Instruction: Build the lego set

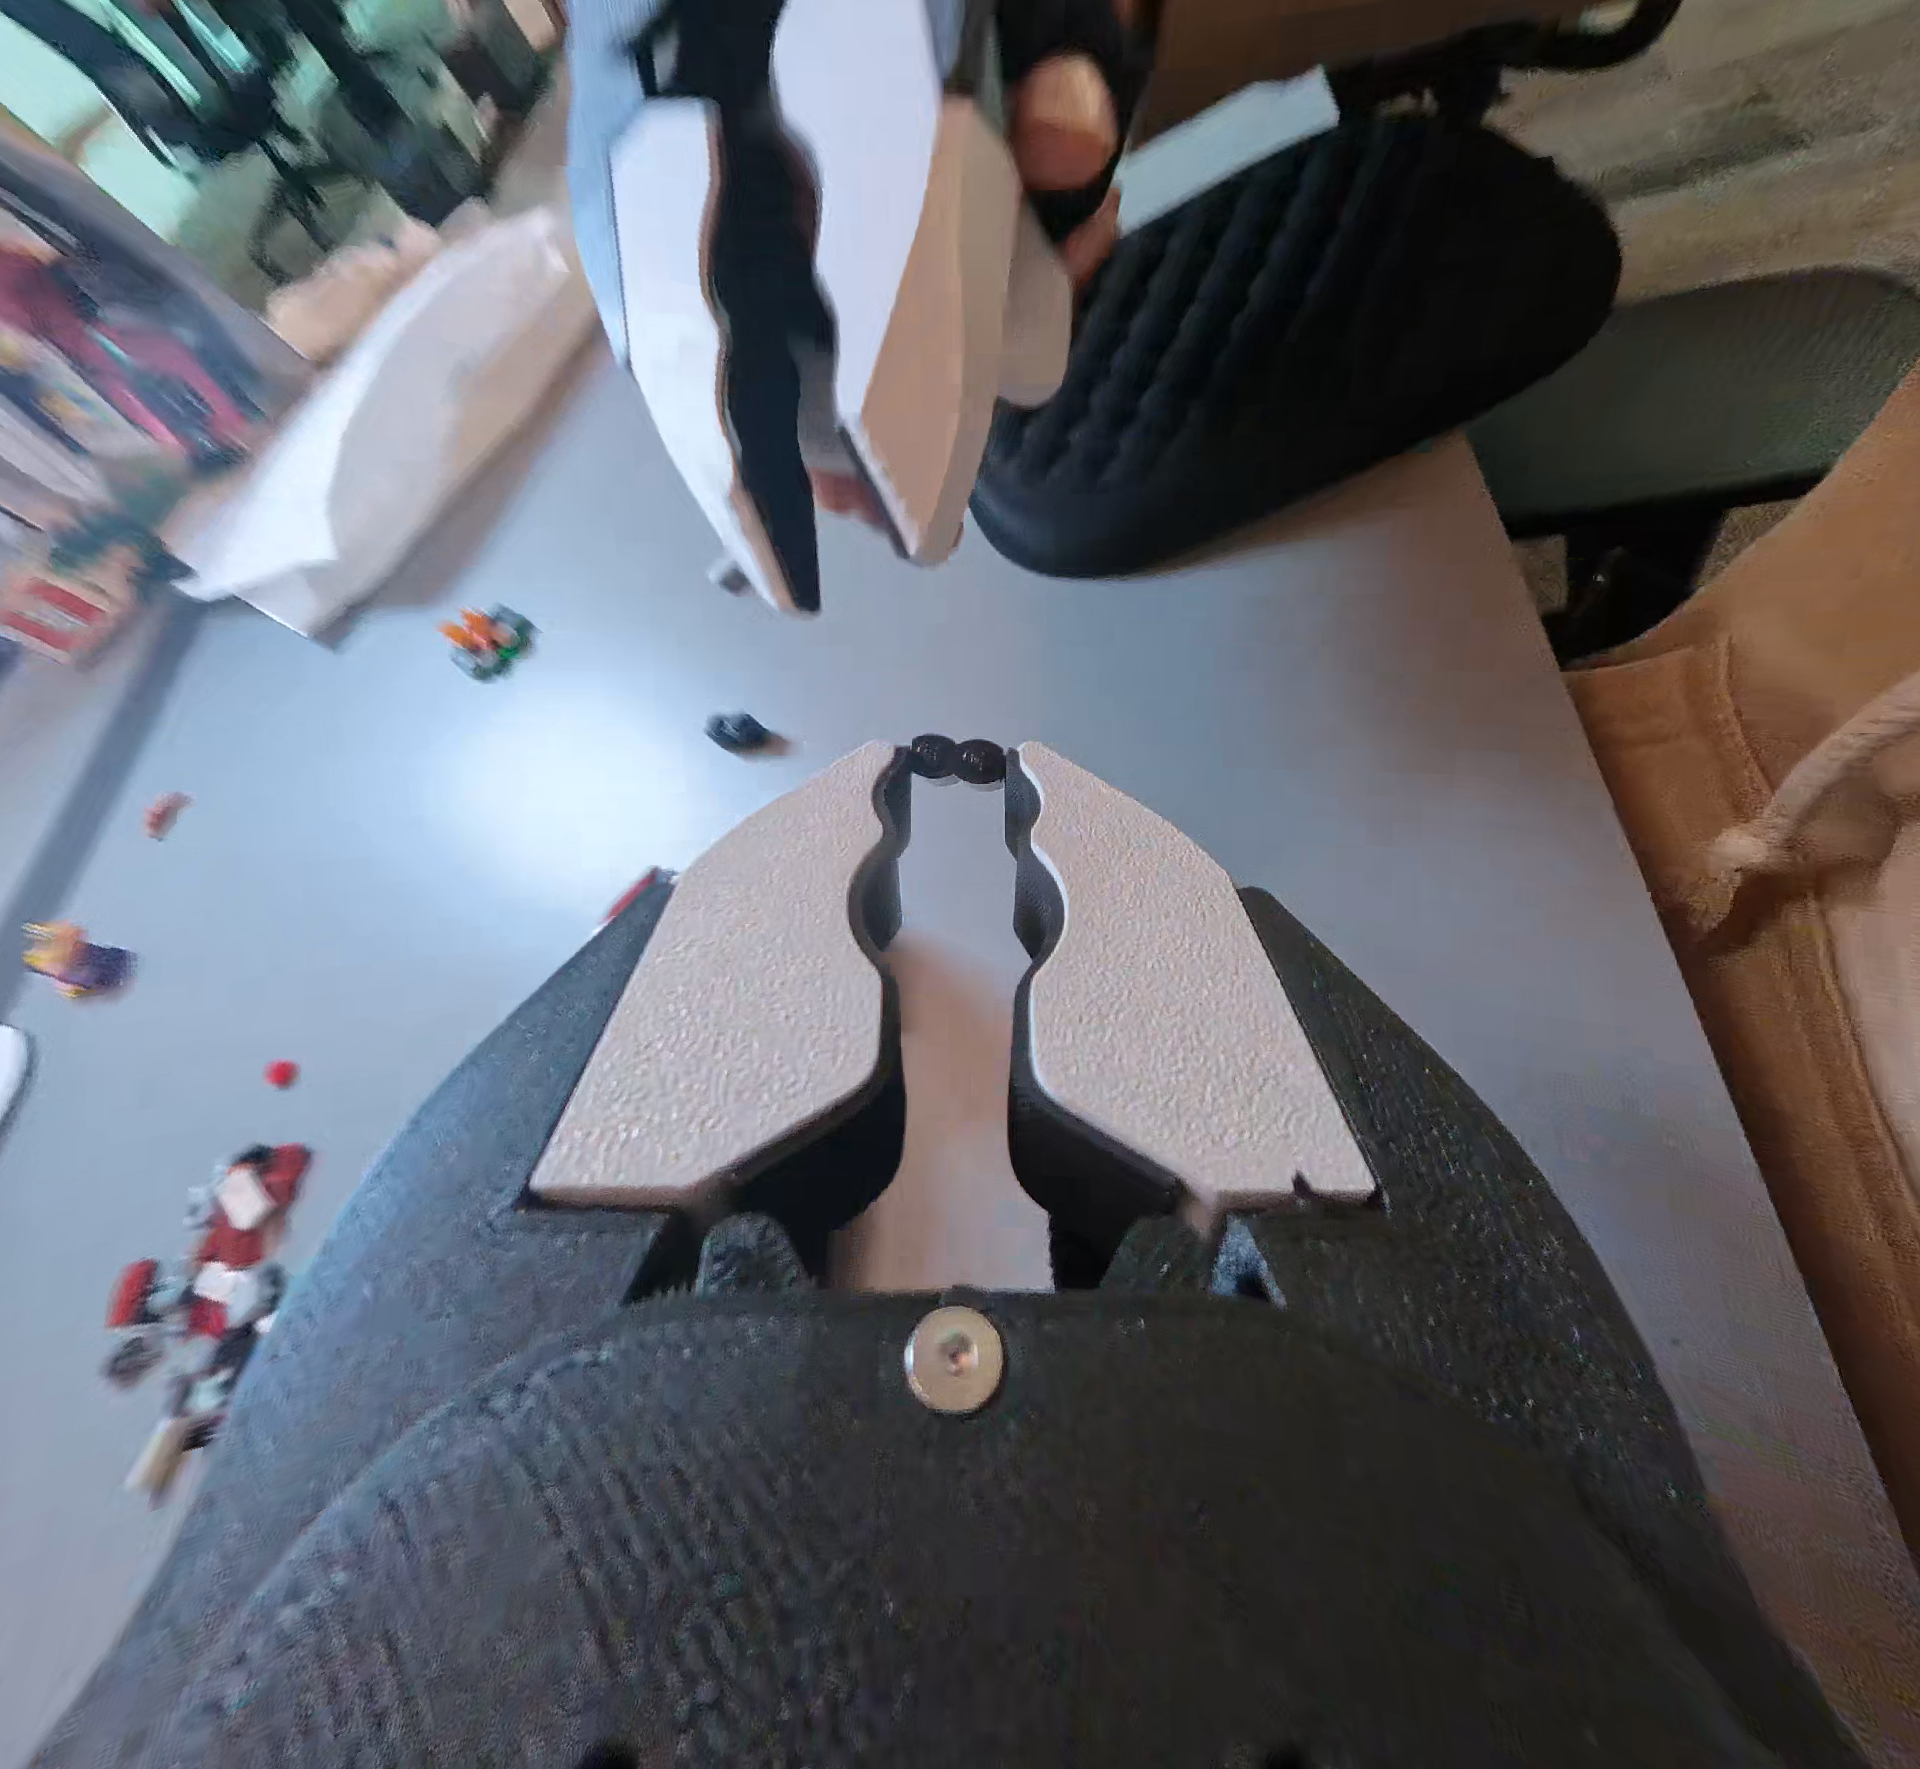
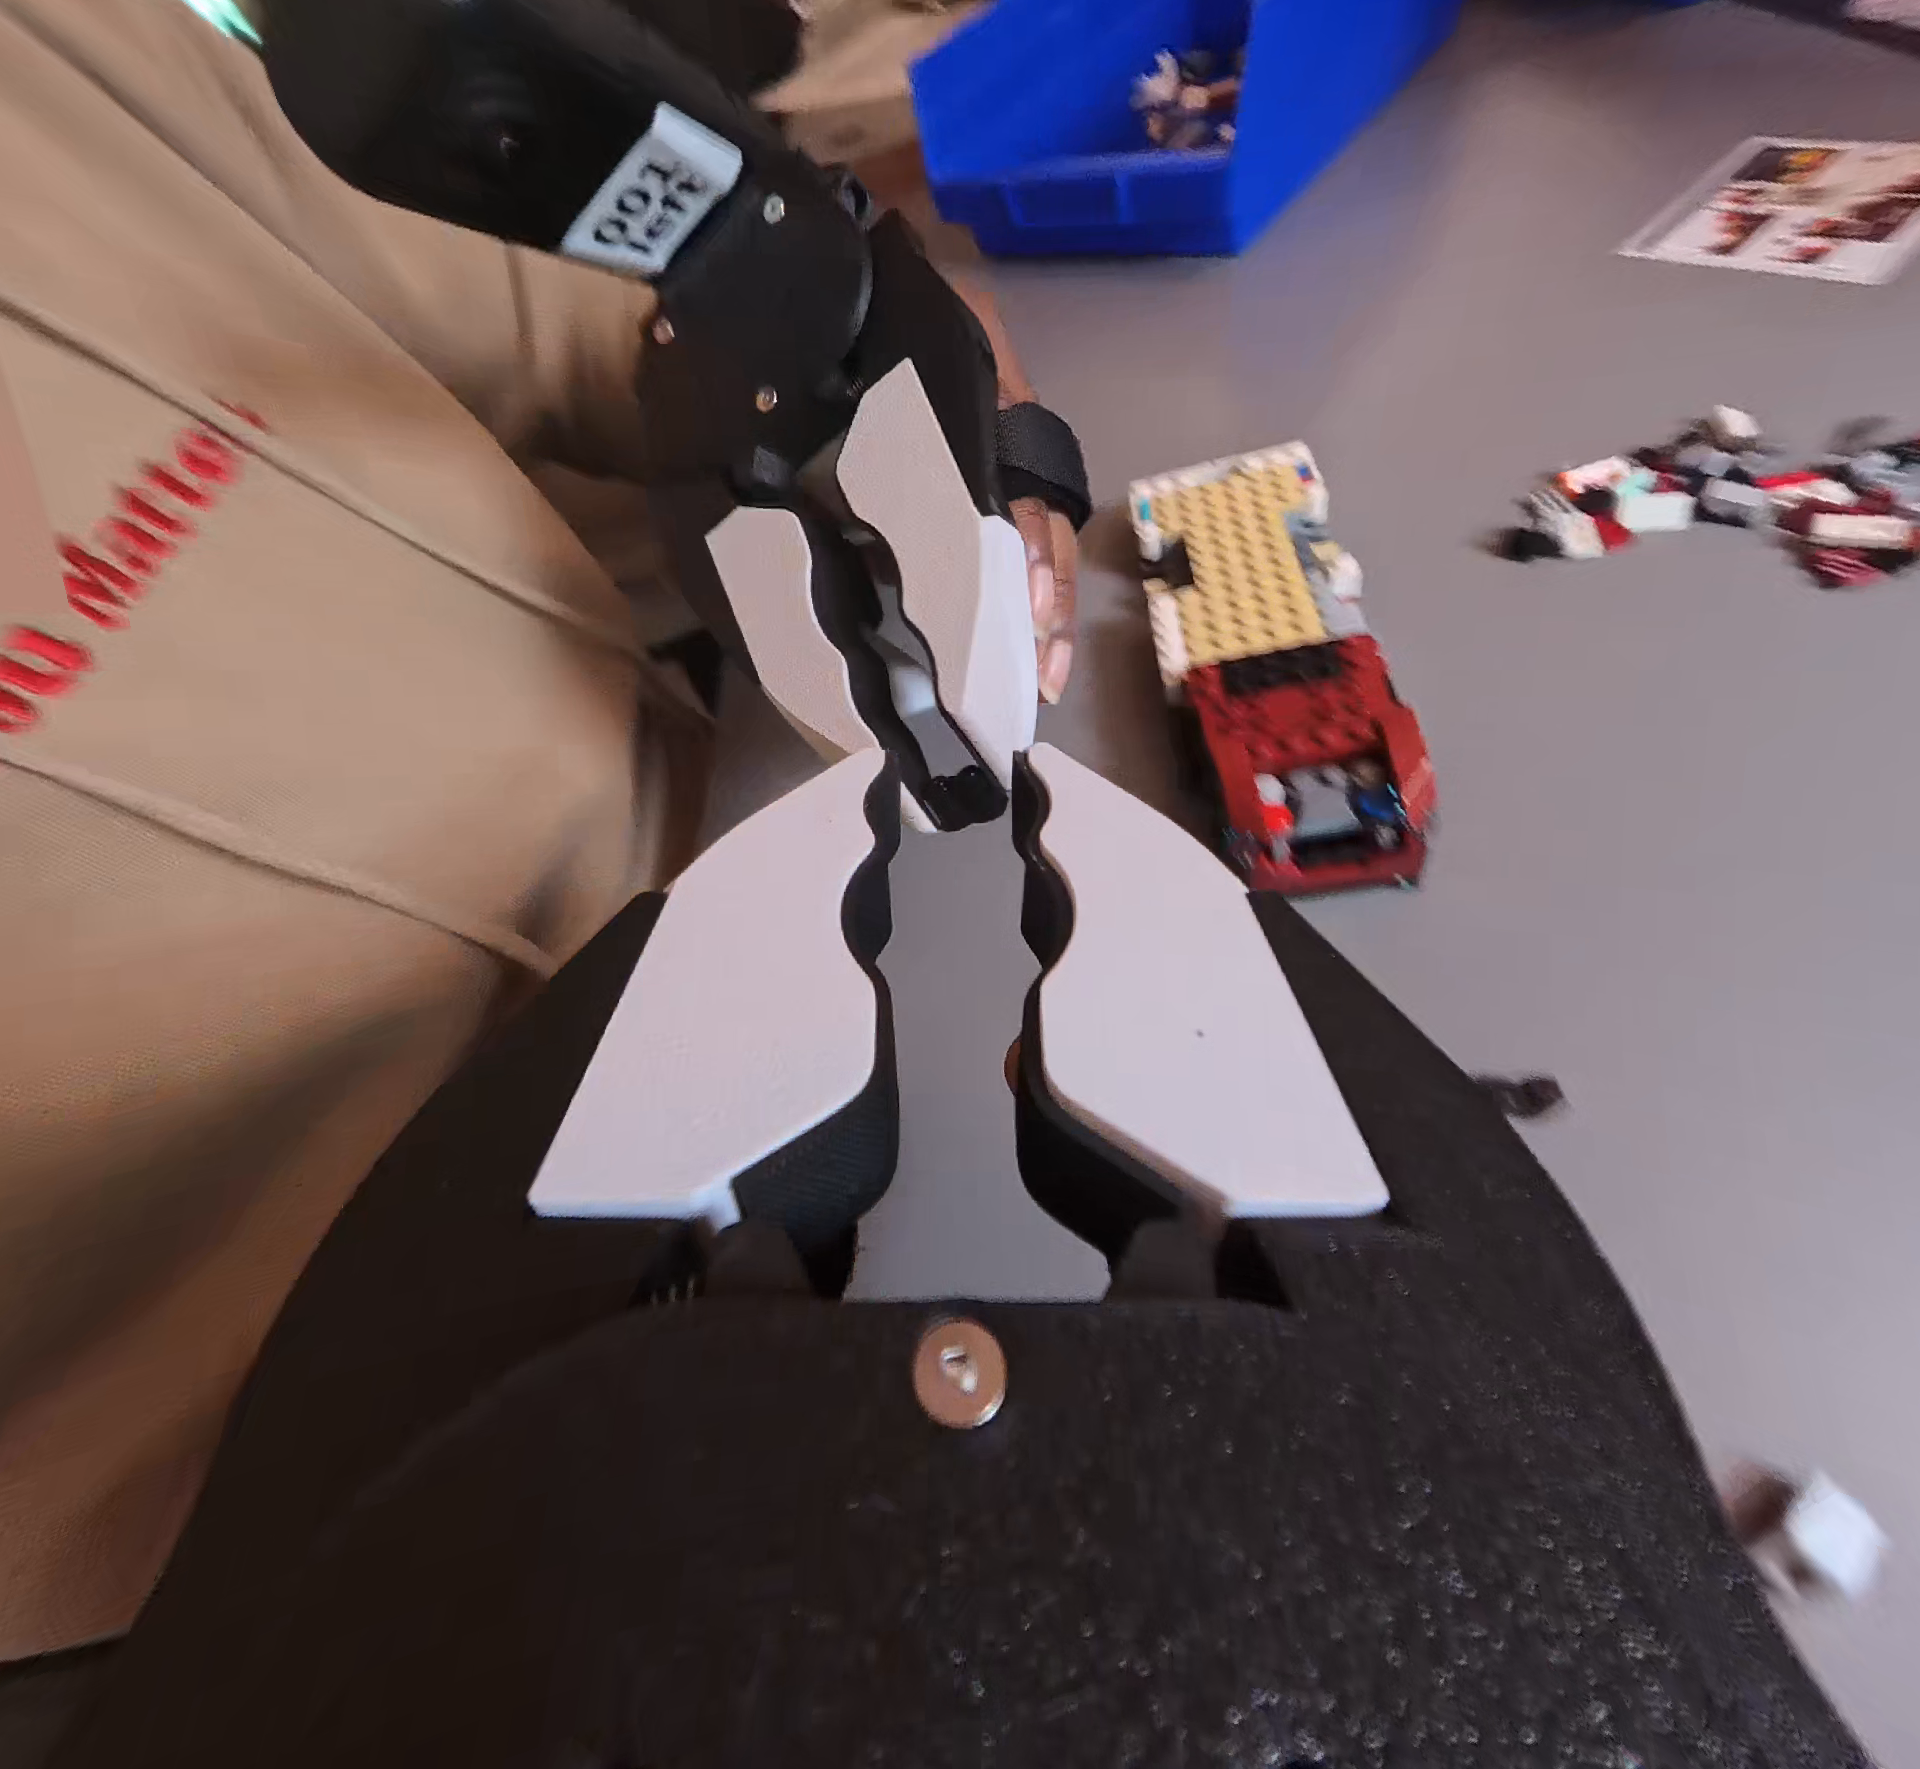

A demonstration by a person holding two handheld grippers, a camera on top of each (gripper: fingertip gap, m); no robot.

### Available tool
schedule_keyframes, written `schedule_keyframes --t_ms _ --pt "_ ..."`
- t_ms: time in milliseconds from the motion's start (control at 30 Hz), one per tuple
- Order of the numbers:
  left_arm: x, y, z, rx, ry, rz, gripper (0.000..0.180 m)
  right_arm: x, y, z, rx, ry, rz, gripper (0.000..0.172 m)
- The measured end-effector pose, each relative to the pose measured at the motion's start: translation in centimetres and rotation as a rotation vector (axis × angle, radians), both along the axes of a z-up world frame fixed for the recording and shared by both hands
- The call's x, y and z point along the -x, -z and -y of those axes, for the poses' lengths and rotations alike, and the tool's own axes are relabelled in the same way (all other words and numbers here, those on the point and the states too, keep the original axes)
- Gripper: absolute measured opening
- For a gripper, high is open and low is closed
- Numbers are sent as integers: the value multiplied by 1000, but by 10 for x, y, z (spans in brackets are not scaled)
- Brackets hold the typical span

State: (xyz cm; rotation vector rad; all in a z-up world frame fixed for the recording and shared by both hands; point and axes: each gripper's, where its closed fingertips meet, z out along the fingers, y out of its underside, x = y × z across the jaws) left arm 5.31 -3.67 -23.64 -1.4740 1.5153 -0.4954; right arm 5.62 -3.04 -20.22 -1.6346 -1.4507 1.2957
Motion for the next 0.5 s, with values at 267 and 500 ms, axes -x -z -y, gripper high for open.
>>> schedule_keyframes --t_ms 267,500 --pt "-32 62 -4 195 -17 -214 18 -45 46 5 -199 47 291 21" --pt "-33 61 -2 219 -1 -197 29 -43 70 6 -260 18 438 21"
